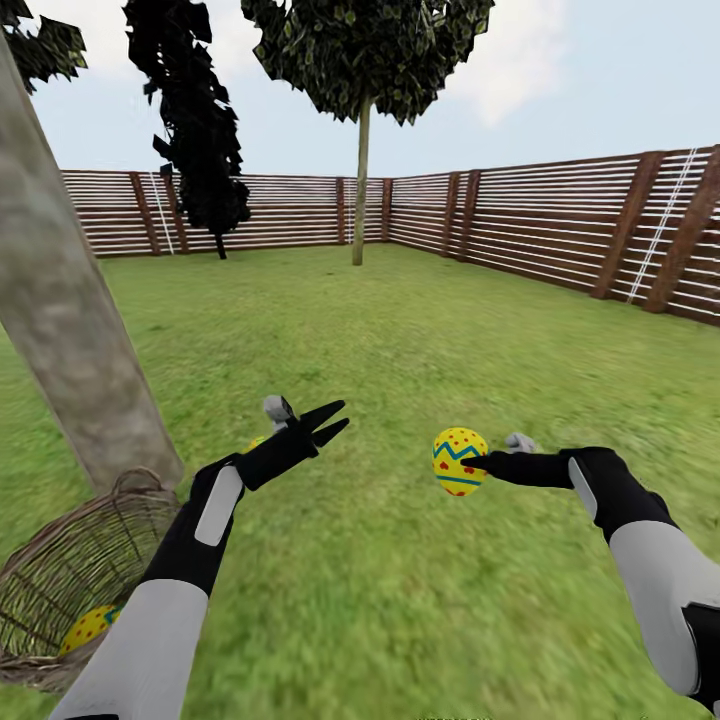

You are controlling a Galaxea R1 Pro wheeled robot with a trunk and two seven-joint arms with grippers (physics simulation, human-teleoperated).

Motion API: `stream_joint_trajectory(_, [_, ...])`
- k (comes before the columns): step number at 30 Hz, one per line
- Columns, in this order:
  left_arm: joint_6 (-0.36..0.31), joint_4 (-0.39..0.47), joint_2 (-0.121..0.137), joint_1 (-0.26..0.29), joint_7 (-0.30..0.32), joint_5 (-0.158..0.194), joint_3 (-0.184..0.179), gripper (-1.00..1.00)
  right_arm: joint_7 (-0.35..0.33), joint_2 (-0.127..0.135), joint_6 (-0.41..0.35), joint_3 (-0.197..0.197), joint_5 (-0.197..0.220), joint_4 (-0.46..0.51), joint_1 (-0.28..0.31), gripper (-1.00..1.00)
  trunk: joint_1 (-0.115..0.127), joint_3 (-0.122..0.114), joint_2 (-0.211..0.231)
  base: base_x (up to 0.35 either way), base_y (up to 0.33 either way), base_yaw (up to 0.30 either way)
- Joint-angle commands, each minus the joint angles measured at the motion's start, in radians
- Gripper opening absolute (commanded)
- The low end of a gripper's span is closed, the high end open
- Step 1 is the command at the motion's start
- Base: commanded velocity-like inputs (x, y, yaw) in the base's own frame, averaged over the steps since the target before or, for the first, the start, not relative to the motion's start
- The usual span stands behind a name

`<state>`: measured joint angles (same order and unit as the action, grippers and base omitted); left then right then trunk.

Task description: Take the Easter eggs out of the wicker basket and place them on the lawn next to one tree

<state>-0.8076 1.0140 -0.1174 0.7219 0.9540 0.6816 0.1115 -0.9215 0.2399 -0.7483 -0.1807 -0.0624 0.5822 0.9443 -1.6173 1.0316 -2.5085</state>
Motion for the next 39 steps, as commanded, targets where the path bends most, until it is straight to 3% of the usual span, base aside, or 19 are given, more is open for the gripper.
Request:
stream_joint_trajectory(1, [-0.005,0.000,-0.001,0.001,0.002,0.001,0.002,1.00,-0.011,-0.001,-0.006,-0.005,-0.007,0.000,0.001,-1.00,0.000,0.000,0.000,0.000,0.000,-0.278])
stream_joint_trajectory(39, [-0.005,0.000,-0.002,0.001,0.002,0.001,-0.001,1.00,-0.019,-0.001,-0.006,-0.006,-0.005,-0.005,0.001,-1.00,0.000,-0.021,0.000,0.000,0.000,-0.274])
